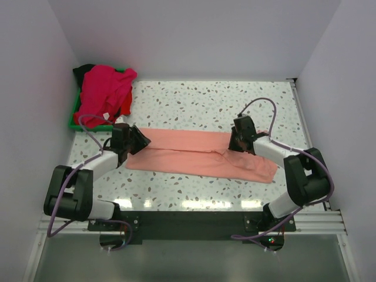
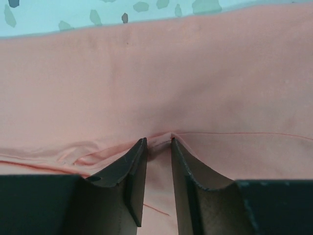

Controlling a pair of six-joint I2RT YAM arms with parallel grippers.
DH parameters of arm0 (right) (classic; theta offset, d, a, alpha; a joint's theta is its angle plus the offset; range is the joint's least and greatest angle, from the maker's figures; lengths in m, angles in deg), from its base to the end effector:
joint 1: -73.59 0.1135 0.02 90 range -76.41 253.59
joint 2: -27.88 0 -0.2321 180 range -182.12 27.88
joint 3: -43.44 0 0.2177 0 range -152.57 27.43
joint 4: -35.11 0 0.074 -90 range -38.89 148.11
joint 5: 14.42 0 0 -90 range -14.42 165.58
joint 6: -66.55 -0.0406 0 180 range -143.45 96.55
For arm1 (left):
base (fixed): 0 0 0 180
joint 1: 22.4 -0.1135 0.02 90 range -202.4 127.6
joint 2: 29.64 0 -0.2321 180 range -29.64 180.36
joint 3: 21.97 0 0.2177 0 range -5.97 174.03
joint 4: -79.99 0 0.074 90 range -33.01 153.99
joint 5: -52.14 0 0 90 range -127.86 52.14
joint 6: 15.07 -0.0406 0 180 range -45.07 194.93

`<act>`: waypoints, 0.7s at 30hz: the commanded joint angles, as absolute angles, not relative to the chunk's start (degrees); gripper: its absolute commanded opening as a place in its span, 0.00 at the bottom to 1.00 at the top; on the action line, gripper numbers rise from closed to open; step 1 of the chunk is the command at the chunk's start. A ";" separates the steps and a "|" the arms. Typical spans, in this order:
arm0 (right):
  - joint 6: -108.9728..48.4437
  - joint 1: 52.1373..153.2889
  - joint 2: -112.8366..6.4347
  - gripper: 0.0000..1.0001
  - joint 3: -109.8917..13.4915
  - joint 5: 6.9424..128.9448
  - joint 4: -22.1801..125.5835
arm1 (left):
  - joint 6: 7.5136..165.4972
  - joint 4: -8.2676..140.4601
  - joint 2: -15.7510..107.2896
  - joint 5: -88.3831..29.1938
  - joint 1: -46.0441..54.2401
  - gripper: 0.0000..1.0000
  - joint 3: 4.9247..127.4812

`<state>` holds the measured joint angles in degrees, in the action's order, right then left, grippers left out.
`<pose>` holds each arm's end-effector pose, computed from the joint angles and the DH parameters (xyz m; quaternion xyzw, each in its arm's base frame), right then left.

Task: Fold and stack the t-shirts
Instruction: Fold the tshirt

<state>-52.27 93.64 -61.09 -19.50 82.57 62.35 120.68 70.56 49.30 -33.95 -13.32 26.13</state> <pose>0.2645 0.0913 0.1584 0.0916 0.9431 0.0774 0.3102 0.2462 -0.0421 0.1557 -0.2716 0.8653 -0.2210 0.3588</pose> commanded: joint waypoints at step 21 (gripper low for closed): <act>-64.05 106.45 -41.12 0.02 -6.76 86.92 58.23 | 120.72 73.31 45.86 -34.96 -13.09 0.52 24.01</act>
<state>-60.62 105.14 -44.06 -8.44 84.08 60.71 120.79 70.67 47.46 -34.06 -13.32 24.25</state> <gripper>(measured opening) 0.048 0.515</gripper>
